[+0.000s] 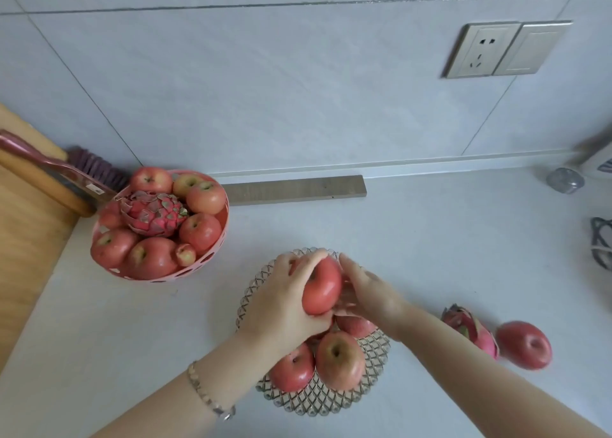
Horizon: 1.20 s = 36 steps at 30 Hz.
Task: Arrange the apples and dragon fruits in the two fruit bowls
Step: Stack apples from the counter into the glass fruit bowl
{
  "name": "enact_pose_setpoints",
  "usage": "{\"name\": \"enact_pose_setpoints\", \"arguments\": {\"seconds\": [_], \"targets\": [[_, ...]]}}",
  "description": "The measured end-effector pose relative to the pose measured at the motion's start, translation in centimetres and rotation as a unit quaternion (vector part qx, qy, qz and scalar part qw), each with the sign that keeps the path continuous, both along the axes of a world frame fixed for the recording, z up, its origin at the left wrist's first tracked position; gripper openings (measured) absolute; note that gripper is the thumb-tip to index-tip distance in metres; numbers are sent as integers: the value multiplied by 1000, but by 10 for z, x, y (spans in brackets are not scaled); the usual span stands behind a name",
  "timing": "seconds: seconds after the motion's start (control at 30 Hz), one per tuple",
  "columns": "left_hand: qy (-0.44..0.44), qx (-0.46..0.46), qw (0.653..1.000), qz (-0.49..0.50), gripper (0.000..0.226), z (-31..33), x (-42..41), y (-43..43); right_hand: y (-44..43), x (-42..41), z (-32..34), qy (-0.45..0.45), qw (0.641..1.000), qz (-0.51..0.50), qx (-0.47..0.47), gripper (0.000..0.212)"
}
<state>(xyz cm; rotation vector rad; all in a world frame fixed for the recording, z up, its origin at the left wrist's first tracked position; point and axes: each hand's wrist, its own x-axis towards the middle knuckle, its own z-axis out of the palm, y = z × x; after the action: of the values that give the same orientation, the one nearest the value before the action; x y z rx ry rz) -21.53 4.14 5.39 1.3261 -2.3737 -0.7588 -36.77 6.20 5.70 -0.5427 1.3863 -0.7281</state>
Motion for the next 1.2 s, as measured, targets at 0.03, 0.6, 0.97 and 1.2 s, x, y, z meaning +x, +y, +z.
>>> {"name": "enact_pose_setpoints", "arguments": {"seconds": [0.03,0.6,0.97,1.2], "targets": [[-51,-13,999,-4,77,-3,6,6,7,-2,-3,46,999,20,-9,38],[-286,46,957,-7,57,-26,-5,27,99,-93,-48,363,929,-28,-69,15],[-101,25,995,-9,26,-6,-32,13,120,-210,-100,480,851,-89,195,60],[-73,71,995,10,25,-13,-14,14,102,-188,-75,460,858,-227,5,51]]}}
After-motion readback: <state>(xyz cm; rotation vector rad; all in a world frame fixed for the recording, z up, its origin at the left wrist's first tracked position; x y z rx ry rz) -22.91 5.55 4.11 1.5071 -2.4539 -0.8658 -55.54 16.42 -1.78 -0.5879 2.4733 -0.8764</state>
